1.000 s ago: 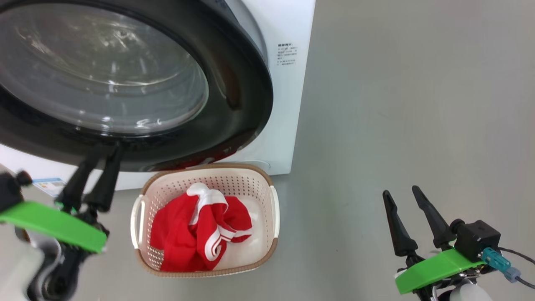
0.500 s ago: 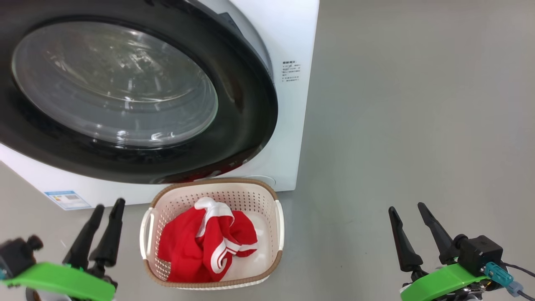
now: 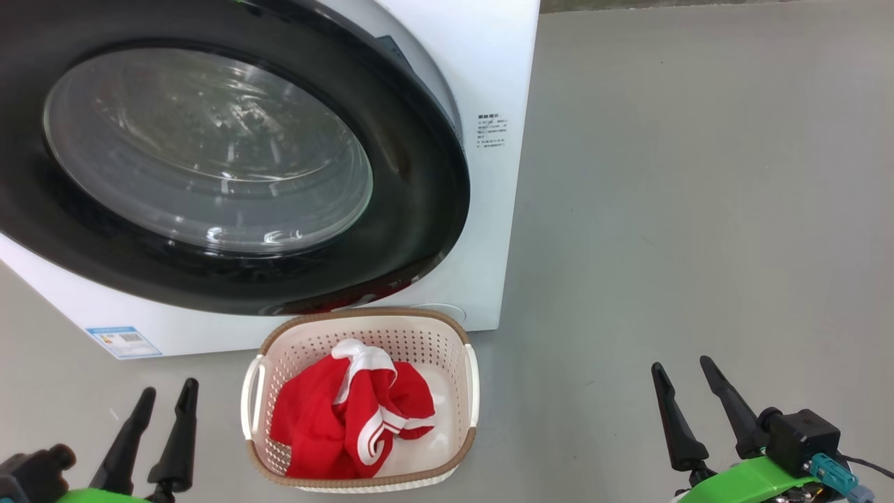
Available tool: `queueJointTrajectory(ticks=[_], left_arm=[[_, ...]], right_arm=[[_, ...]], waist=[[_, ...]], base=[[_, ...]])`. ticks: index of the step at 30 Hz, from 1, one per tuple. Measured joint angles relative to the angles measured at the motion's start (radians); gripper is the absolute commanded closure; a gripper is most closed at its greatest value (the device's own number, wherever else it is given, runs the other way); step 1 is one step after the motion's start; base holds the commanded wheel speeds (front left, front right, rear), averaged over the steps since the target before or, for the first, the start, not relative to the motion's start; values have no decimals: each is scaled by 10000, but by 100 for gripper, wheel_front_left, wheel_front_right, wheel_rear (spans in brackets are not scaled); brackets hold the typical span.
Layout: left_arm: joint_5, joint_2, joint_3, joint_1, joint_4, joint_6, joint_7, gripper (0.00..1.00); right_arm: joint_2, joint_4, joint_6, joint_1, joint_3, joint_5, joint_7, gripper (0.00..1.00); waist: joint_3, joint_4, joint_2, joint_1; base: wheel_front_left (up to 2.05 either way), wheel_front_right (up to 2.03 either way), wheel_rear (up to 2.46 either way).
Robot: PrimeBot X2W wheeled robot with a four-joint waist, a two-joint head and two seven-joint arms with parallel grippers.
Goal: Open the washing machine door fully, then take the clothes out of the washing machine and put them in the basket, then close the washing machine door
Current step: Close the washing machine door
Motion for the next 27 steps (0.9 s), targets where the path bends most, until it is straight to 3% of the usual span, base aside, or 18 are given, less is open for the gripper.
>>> queueJointTrajectory(ticks=[16, 27], left_arm=[[4418, -1639, 2071, 722, -234, -2, 2, 0], [6002, -2201, 2731, 988, -591, -2, 2, 0]], right_arm=[[2, -12, 0, 2, -25, -2, 0, 0], [2, -58, 0, 6, -65, -48, 0, 0]], waist=[[-123, 40, 0, 0], [-209, 66, 0, 0]], base=[[0, 0, 0], [0, 0, 0]])
